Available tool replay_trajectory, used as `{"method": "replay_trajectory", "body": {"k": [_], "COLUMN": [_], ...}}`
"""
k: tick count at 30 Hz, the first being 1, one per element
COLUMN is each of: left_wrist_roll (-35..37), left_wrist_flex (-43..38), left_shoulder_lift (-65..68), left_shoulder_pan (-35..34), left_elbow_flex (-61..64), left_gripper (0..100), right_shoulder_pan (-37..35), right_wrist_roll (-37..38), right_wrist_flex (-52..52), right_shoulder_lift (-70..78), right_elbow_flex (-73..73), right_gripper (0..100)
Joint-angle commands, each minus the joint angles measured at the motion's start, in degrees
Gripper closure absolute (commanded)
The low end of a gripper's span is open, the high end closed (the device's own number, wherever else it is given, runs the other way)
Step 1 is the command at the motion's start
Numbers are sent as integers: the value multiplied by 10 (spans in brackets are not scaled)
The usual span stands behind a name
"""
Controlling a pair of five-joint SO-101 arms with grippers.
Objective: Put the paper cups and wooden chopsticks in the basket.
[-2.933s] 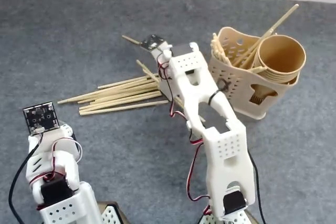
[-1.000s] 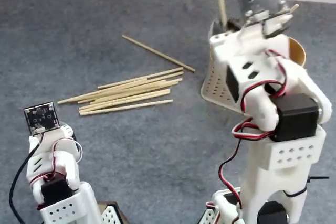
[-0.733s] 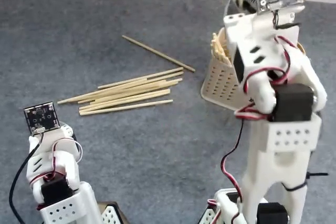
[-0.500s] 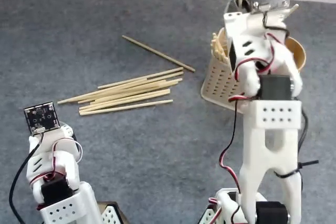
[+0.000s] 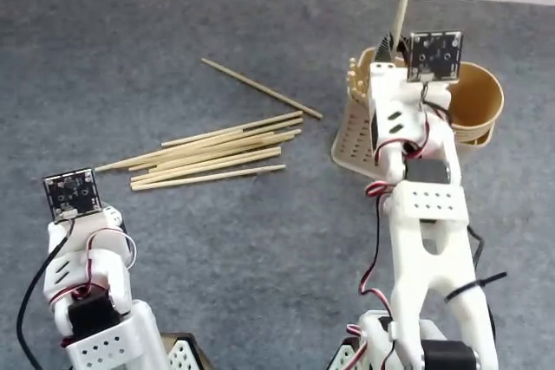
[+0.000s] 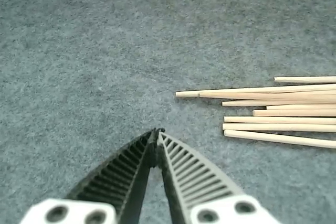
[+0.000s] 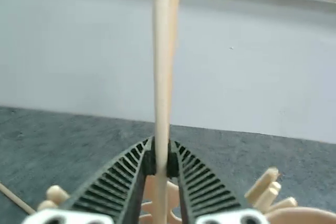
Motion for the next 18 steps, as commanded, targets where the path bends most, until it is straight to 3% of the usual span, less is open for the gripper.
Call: {"method": "replay_trajectory", "body": {"k": [1, 3, 18], "left_wrist_roll": [-4, -4, -4], "left_wrist_flex": [-11, -11, -11], "left_shoulder_lift": [-1, -1, -1], "left_shoulder_pan": [23, 26, 26], "left_elbow_flex": [-2, -2, -2], "left_gripper": [989, 989, 989], "right_shoulder_pan": [6, 5, 0], "right_wrist_roll": [-5, -5, -5], "right_wrist_flex": [29, 65, 370], "right_shoulder_lift": [-5, -6, -6], "right_elbow_flex": [-6, -29, -342], "right_gripper": [837, 801, 800]}}
